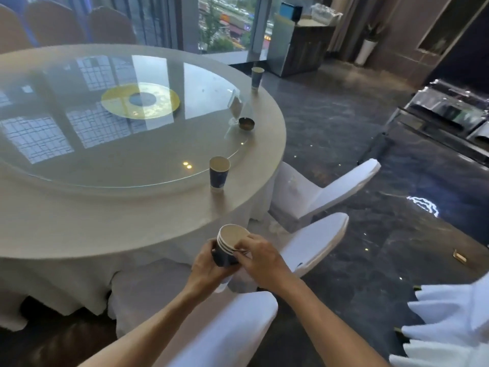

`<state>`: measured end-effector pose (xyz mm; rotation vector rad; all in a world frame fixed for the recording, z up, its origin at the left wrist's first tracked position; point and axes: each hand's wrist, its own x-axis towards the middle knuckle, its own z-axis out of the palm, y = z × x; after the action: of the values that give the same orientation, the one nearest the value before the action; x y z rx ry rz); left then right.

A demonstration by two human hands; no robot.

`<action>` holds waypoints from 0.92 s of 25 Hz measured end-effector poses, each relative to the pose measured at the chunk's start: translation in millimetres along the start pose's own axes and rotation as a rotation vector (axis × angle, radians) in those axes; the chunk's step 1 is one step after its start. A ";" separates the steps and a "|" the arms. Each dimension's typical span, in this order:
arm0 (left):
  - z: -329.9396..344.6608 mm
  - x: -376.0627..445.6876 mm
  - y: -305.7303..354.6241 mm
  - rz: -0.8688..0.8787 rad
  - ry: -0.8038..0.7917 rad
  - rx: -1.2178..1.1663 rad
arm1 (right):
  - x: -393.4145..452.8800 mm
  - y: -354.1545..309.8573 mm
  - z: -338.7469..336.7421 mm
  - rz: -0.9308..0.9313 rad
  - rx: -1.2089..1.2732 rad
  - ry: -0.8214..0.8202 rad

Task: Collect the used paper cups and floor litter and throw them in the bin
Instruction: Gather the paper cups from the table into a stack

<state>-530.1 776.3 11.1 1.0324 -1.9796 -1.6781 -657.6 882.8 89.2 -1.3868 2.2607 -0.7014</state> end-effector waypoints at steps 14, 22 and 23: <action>77.1 111.3 31.6 -0.282 0.552 -0.011 | 188.0 96.9 -68.3 -0.347 0.087 -0.314; 113.5 122.7 45.7 -0.413 0.787 -0.141 | 305.0 101.5 -94.2 -0.468 0.019 -0.314; 113.1 127.5 43.5 -0.420 0.803 -0.148 | 320.7 97.0 -90.9 -0.469 -0.048 -0.328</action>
<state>-705.4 766.0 1.4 1.7894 -1.1561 -1.2394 -915.4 650.4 80.4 -1.9251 1.7261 -0.5081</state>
